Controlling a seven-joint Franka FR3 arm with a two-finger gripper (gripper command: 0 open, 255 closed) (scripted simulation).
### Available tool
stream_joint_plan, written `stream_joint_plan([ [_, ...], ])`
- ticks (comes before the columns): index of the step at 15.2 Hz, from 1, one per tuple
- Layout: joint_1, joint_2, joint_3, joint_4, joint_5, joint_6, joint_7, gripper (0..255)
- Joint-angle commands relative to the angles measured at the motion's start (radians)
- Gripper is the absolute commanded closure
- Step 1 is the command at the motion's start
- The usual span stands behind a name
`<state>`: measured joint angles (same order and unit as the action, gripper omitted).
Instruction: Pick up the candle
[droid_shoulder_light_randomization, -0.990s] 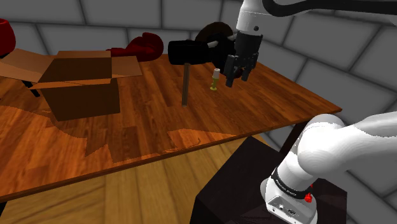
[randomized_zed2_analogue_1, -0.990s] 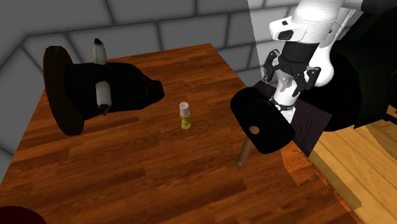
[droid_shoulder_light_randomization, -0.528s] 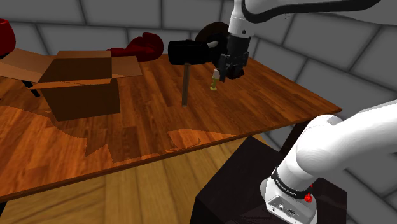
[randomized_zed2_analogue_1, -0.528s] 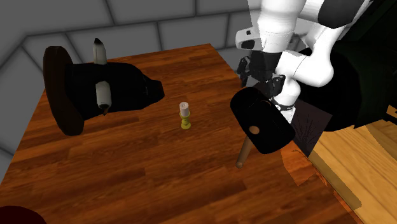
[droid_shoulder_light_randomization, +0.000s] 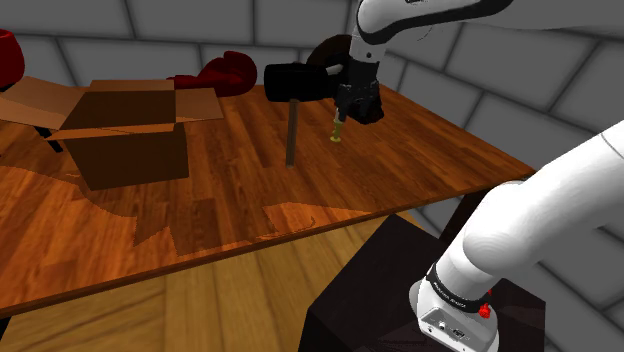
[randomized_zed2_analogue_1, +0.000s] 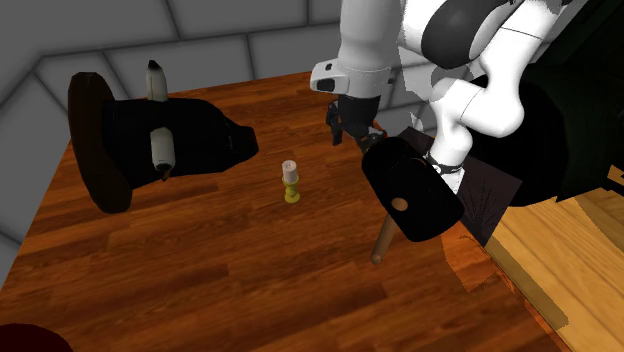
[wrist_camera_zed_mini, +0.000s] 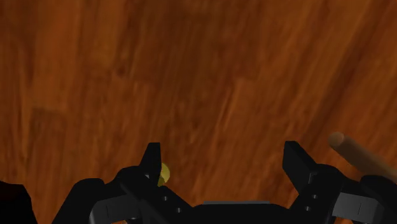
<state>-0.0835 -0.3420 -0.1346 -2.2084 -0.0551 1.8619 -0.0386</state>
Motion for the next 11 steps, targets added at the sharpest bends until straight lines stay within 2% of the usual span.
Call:
stream_joint_plan([
  [1, -0.01, 0.068, -0.023, 0.053, -0.001, 0.018, -0.029, 0],
  [8, -0.046, 0.307, -0.089, 0.25, 0.029, 0.068, -0.127, 0],
  [11, -0.05, 0.332, -0.093, 0.247, 0.034, 0.096, -0.136, 0],
])
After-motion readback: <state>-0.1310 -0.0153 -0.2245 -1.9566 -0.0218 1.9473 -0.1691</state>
